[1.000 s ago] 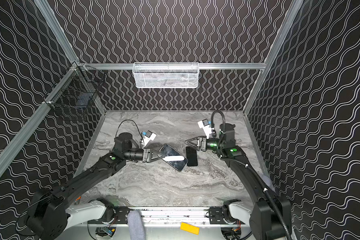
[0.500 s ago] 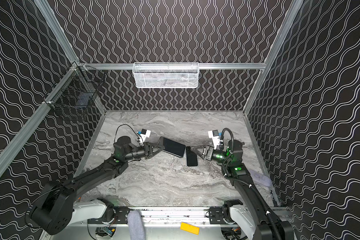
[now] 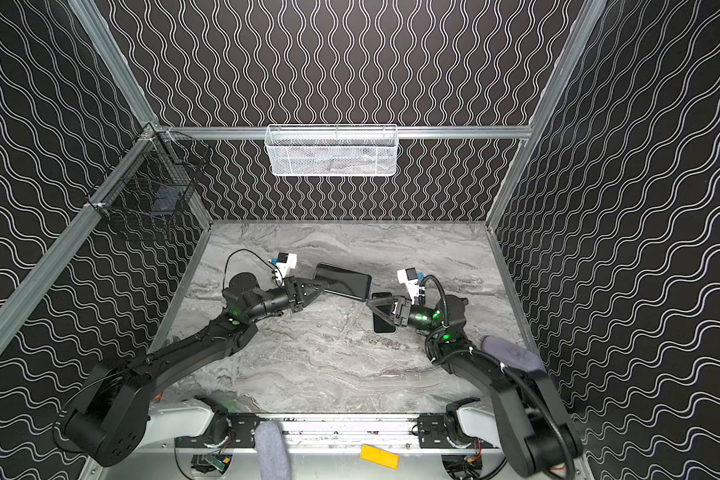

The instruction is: Put the phone into the phone case

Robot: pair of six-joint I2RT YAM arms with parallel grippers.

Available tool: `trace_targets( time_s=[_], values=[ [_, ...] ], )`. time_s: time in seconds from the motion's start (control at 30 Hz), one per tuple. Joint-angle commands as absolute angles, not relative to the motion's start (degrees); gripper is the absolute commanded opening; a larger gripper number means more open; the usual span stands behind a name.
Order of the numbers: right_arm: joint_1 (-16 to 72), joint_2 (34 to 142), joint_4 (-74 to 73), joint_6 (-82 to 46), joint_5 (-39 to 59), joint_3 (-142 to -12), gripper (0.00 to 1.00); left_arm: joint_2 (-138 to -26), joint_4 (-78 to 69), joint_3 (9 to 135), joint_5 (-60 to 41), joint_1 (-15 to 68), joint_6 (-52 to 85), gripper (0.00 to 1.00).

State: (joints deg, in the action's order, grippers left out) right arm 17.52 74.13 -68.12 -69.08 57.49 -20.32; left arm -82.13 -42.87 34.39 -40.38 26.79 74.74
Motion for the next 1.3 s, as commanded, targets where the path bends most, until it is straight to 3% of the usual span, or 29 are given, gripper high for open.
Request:
trace_targets(
  time_s=[0.0, 0.13, 0.37, 0.47, 0.7, 0.83, 1.0, 1.2, 1.27],
  values=[
    [19.01, 79.4, -88.17, -78.27, 55.88, -21.63, 0.91, -81.81, -47.64, 34.61, -39.75, 26.67, 74.95, 0.0],
    [19.73, 83.43, -94.36, -81.76, 54.85, -22.9, 0.84, -81.99, -48.46, 34.3, -40.16, 26.64, 75.42, 0.0],
    [20.0, 82.51, -89.54, -79.99, 54.67, -24.76, 0.52, -82.3, -48.83, 34.19, -40.29, 26.68, 75.57, 0.0],
    [19.96, 81.92, -87.62, -79.02, 54.69, -24.94, 0.43, -82.52, -49.3, 34.28, -40.26, 26.68, 75.75, 0.0],
    [19.95, 81.91, -88.34, -79.89, 54.67, -24.7, 0.3, -82.19, -47.91, 34.64, -40.24, 26.65, 74.81, 0.0],
    [19.95, 81.76, -87.87, -79.89, 54.9, -24.94, 0.18, -81.79, -47.4, 34.79, -40.34, 26.71, 74.39, 0.0],
    [19.95, 81.14, -86.3, -79.22, 55.03, -25.46, 0.13, -81.49, -46.77, 34.81, -40.43, 26.67, 73.99, 0.0],
    [20.0, 79.07, -79.6, -75.43, 55.46, -26.45, 0.01, -80.72, -44.83, 35.66, -41.3, 26.66, 71.45, 0.0],
    [19.96, 77.54, -74.33, -72.61, 55.5, -27.07, 0.0, -79.59, -42.29, 35.94, -41.39, 26.72, 69.11, 0.12]
  ],
)
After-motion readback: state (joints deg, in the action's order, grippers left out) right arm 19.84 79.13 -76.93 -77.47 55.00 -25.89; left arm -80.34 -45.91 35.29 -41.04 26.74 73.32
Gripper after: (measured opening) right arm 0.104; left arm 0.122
